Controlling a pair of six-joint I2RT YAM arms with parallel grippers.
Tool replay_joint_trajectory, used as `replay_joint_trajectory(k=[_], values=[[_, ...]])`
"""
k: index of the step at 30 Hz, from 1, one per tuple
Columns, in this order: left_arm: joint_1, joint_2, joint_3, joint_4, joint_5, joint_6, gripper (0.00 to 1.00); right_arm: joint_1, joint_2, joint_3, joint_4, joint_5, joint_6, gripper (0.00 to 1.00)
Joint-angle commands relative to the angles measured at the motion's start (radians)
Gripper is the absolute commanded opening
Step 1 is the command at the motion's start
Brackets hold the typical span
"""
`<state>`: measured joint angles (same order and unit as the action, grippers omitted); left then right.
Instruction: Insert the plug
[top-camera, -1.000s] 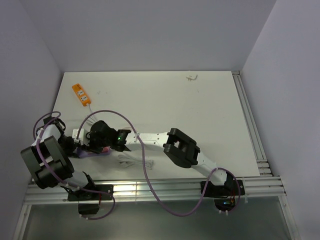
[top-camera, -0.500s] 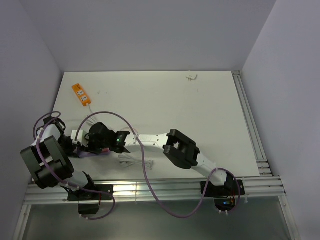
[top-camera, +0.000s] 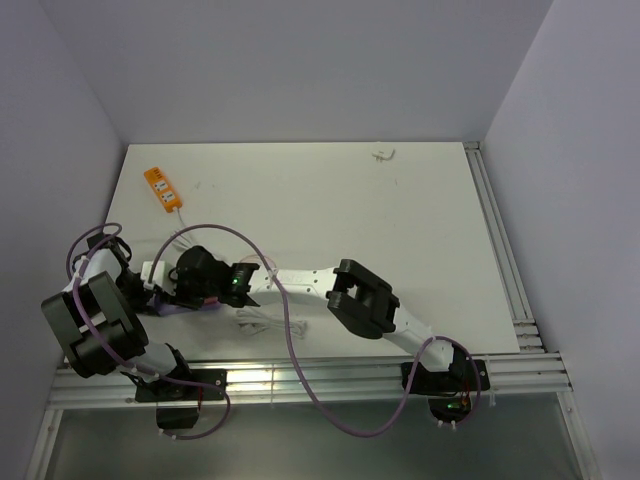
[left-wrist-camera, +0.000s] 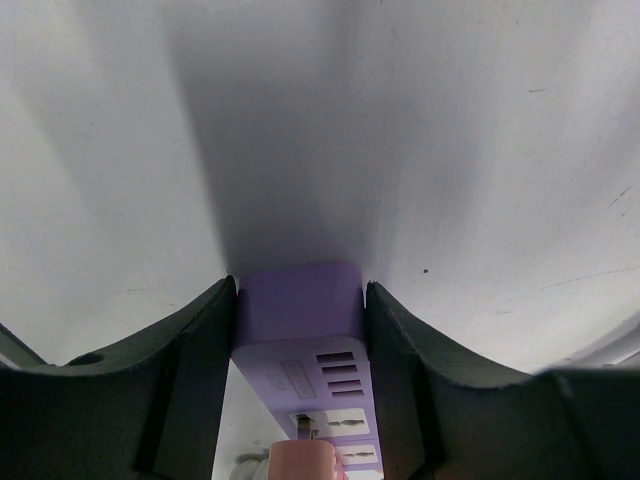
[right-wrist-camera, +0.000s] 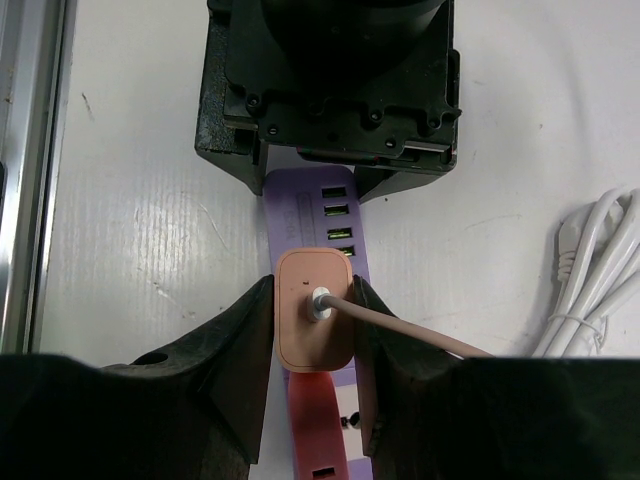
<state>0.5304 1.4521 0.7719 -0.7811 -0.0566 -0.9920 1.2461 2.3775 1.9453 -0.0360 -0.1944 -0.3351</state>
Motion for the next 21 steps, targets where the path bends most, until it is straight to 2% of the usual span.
replay_joint_trajectory(k=[1,15,21], values=[[-0.006,0.007,-0.026,0.013,-0.002,-0.013,0.00,-0.010,-0.024,0.030,-0.091,0.070,-0.041,0.00],[-0.006,0.004,-0.020,0.011,0.001,-0.011,0.00,-0.008,0.032,0.136,-0.188,0.044,-0.056,0.00],[-0.004,0.013,-0.023,0.014,0.017,-0.013,0.00,-0.010,0.020,0.101,-0.168,0.032,-0.056,0.00]])
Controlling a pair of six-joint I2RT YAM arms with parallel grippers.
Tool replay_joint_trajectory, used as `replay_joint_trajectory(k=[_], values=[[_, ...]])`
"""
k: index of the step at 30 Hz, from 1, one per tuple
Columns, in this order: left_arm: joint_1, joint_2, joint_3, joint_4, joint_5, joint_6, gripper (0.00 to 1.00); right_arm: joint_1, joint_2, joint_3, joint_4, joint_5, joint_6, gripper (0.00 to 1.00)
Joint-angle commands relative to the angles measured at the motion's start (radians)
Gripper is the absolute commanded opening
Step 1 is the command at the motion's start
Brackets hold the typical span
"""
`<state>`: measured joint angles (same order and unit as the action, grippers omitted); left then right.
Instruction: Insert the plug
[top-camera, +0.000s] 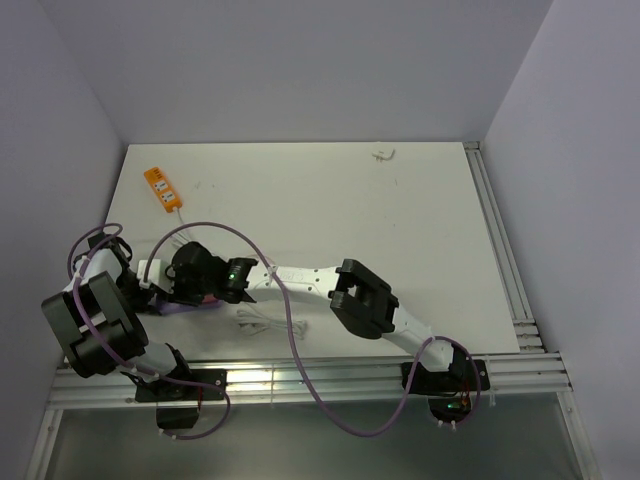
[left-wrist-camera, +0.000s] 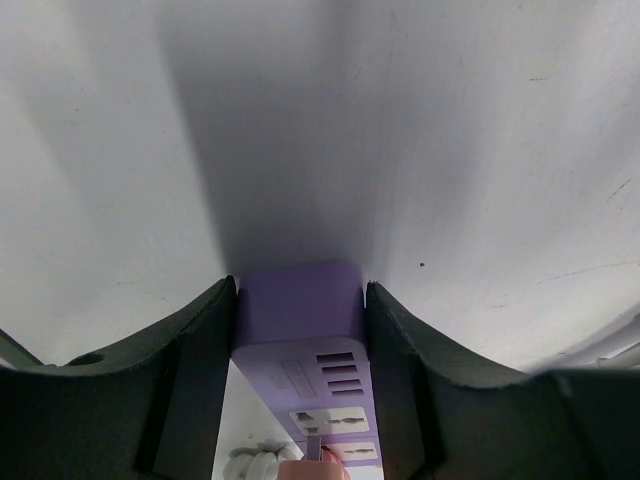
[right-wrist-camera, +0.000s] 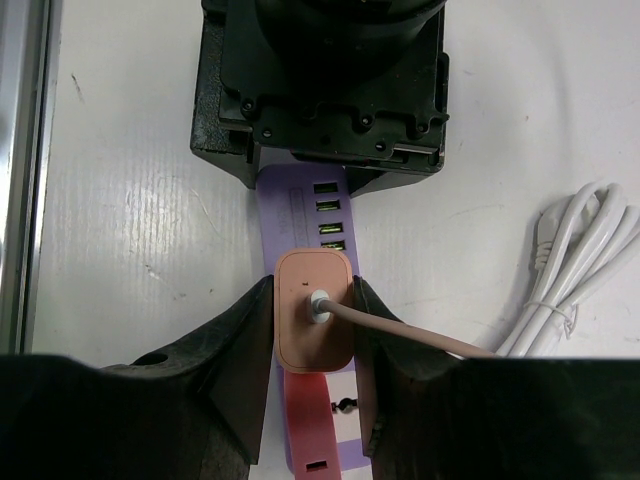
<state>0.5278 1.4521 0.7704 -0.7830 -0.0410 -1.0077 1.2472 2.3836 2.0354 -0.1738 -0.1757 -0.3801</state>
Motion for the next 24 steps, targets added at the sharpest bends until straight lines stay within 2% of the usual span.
replay_joint_trajectory(k=[1,10,18,24], values=[[-0.003,0.014,-0.023,0.018,0.001,0.001,0.00,-0.011,0.015,0.006,-0.017,0.007,-0.005,0.00],[-0.002,0.001,-0.023,0.013,-0.002,0.006,0.00,-0.009,0.052,0.028,-0.018,-0.010,0.006,0.00],[-0.003,0.004,-0.023,0.016,-0.003,0.001,0.00,-0.009,0.075,0.060,-0.064,0.057,-0.020,0.00],[-0.002,0.001,-0.017,0.010,-0.005,0.006,0.00,-0.018,0.059,-0.007,-0.033,0.033,-0.011,0.00]])
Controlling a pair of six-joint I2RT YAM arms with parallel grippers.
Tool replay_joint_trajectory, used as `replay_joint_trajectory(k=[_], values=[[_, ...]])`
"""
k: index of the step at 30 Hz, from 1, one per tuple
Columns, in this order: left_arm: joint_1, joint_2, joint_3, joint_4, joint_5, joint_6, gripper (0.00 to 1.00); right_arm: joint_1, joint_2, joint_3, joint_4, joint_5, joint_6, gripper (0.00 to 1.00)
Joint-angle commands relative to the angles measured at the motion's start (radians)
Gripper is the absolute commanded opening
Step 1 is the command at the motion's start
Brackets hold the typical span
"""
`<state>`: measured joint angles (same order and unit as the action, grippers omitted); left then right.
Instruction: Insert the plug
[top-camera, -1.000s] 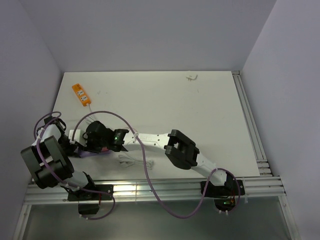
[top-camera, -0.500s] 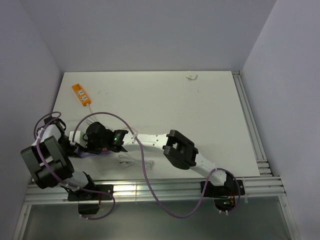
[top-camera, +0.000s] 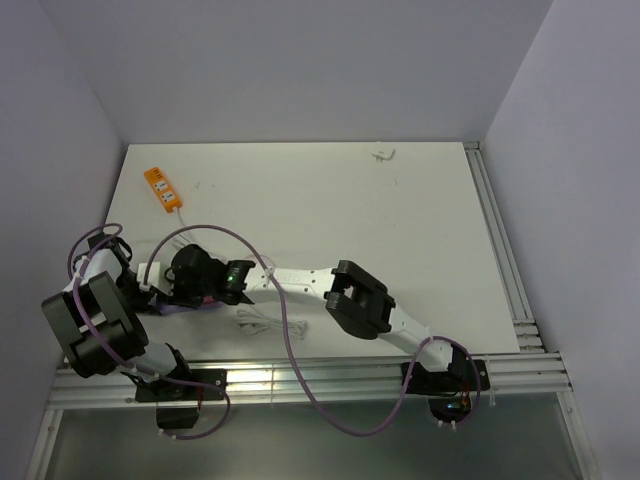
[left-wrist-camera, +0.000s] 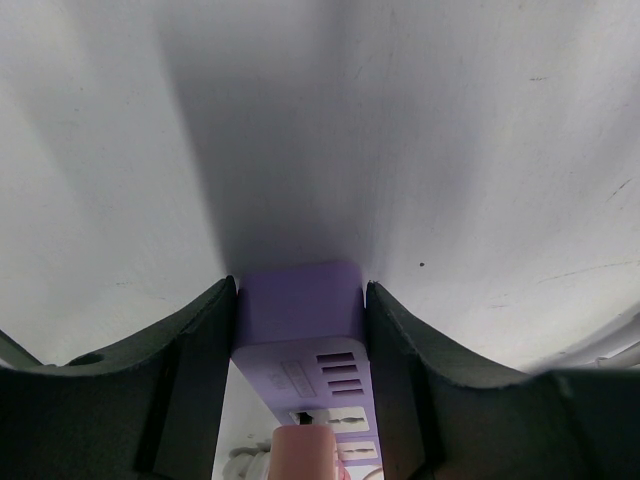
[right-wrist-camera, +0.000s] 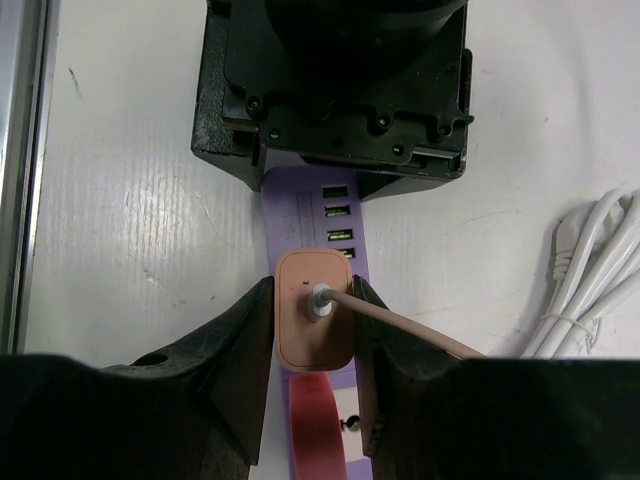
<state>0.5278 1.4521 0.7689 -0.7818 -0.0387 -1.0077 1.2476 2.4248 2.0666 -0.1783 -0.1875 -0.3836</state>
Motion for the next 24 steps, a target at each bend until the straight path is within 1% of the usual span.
replay_joint_trajectory(k=[1,4,8,11,13,16,24], values=[[-0.002,-0.001,-0.016,0.010,-0.009,0.009,0.00,-0.022,0.008,-0.095,0.009,0.016,-0.005,0.00],[-0.002,-0.002,-0.019,0.013,-0.010,0.015,0.00,-0.046,-0.033,-0.201,0.112,-0.048,0.012,0.00],[-0.002,0.014,-0.025,0.026,0.003,0.030,0.00,-0.079,-0.020,-0.200,0.099,-0.122,0.012,0.00],[-0.002,0.017,-0.019,0.029,0.000,0.047,0.00,-0.103,-0.026,-0.243,0.137,-0.168,0.026,0.00],[-0.002,0.017,-0.017,0.027,-0.003,0.052,0.00,-0.108,-0.033,-0.269,0.161,-0.170,0.028,0.00],[-0.002,0.019,-0.017,0.029,0.005,0.049,0.00,-0.105,-0.026,-0.257,0.151,-0.175,0.029,0.00],[-0.002,0.019,-0.020,0.033,0.014,0.049,0.00,-0.093,-0.009,-0.263,0.161,-0.119,0.037,0.00]])
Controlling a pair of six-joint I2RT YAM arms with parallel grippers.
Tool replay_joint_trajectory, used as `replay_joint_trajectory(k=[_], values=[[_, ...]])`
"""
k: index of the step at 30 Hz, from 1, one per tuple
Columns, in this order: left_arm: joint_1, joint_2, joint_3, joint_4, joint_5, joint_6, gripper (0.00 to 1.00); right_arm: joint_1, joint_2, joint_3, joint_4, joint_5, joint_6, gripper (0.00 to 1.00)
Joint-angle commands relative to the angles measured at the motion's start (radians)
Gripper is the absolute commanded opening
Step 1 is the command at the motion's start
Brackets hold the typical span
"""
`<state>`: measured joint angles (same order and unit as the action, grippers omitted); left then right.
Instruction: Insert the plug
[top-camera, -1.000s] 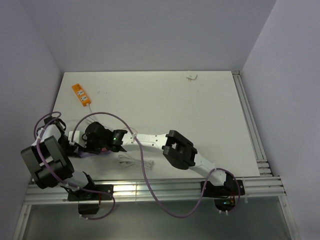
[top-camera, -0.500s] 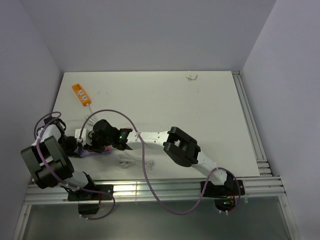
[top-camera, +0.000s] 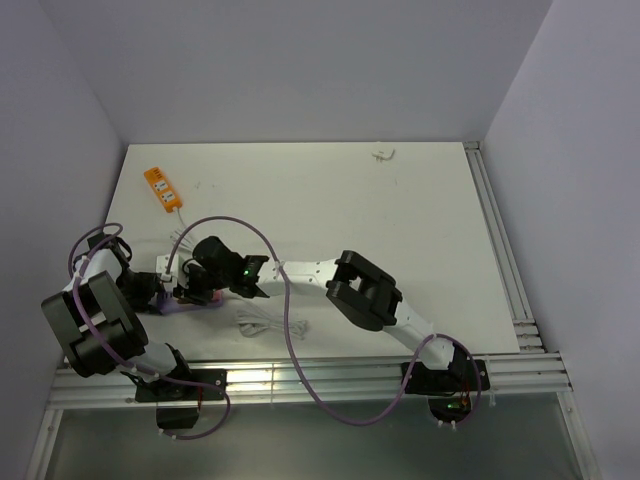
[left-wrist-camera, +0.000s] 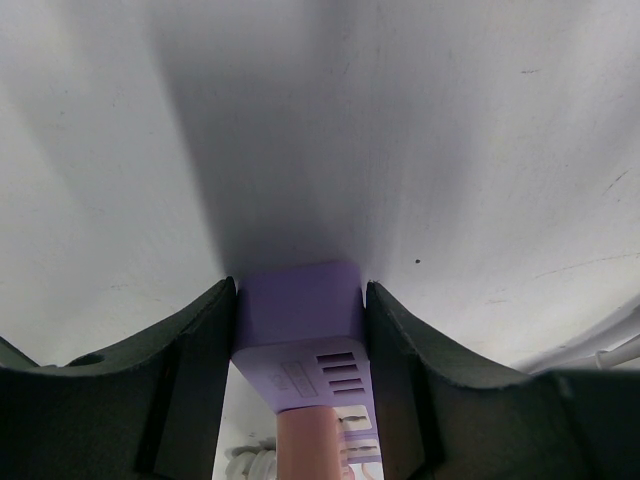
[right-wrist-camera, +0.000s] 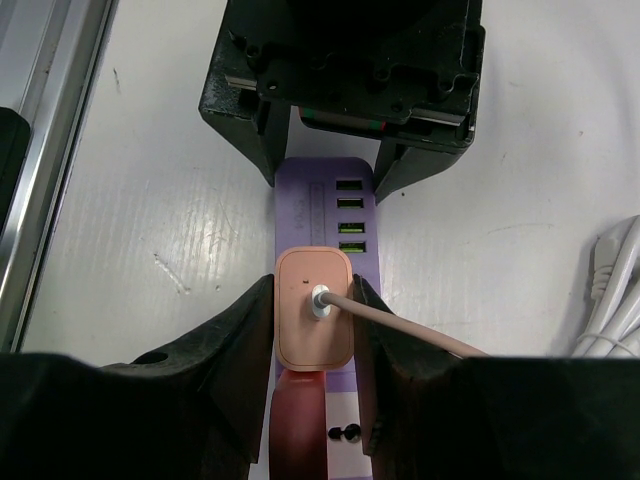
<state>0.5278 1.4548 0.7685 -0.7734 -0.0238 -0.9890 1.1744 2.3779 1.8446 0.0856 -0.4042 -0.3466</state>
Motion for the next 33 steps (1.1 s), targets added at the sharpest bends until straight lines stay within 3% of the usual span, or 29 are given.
replay_joint_trajectory(k=[1,4,8,9,10,12,15,23,33], values=[[-0.002,0.016,-0.021,0.026,0.001,0.029,0.00,-0.019,0.035,-0.038,-0.103,0.091,0.000,0.00],[-0.002,0.016,-0.023,0.028,0.004,0.030,0.00,-0.016,0.021,0.007,-0.133,0.103,0.001,0.00],[-0.002,0.013,-0.023,0.026,0.008,0.030,0.00,-0.002,0.011,0.074,-0.182,0.133,-0.014,0.13],[0.000,0.010,-0.024,0.026,0.009,0.030,0.00,-0.002,0.004,0.083,-0.188,0.136,-0.009,0.18],[-0.002,0.007,-0.023,0.025,0.009,0.032,0.00,-0.001,0.001,0.097,-0.196,0.134,-0.006,0.35],[-0.002,0.004,-0.023,0.022,0.009,0.032,0.00,0.001,-0.014,0.088,-0.178,0.133,0.003,0.56],[-0.002,0.004,-0.028,0.026,0.012,0.032,0.00,-0.001,-0.046,0.062,-0.129,0.127,0.029,0.70],[-0.002,0.004,-0.044,0.037,0.015,0.032,0.00,-0.001,-0.112,0.087,-0.101,0.067,0.052,0.77],[-0.002,-0.002,-0.035,0.031,0.013,0.052,0.00,-0.005,-0.180,0.091,-0.231,-0.007,0.020,0.83]])
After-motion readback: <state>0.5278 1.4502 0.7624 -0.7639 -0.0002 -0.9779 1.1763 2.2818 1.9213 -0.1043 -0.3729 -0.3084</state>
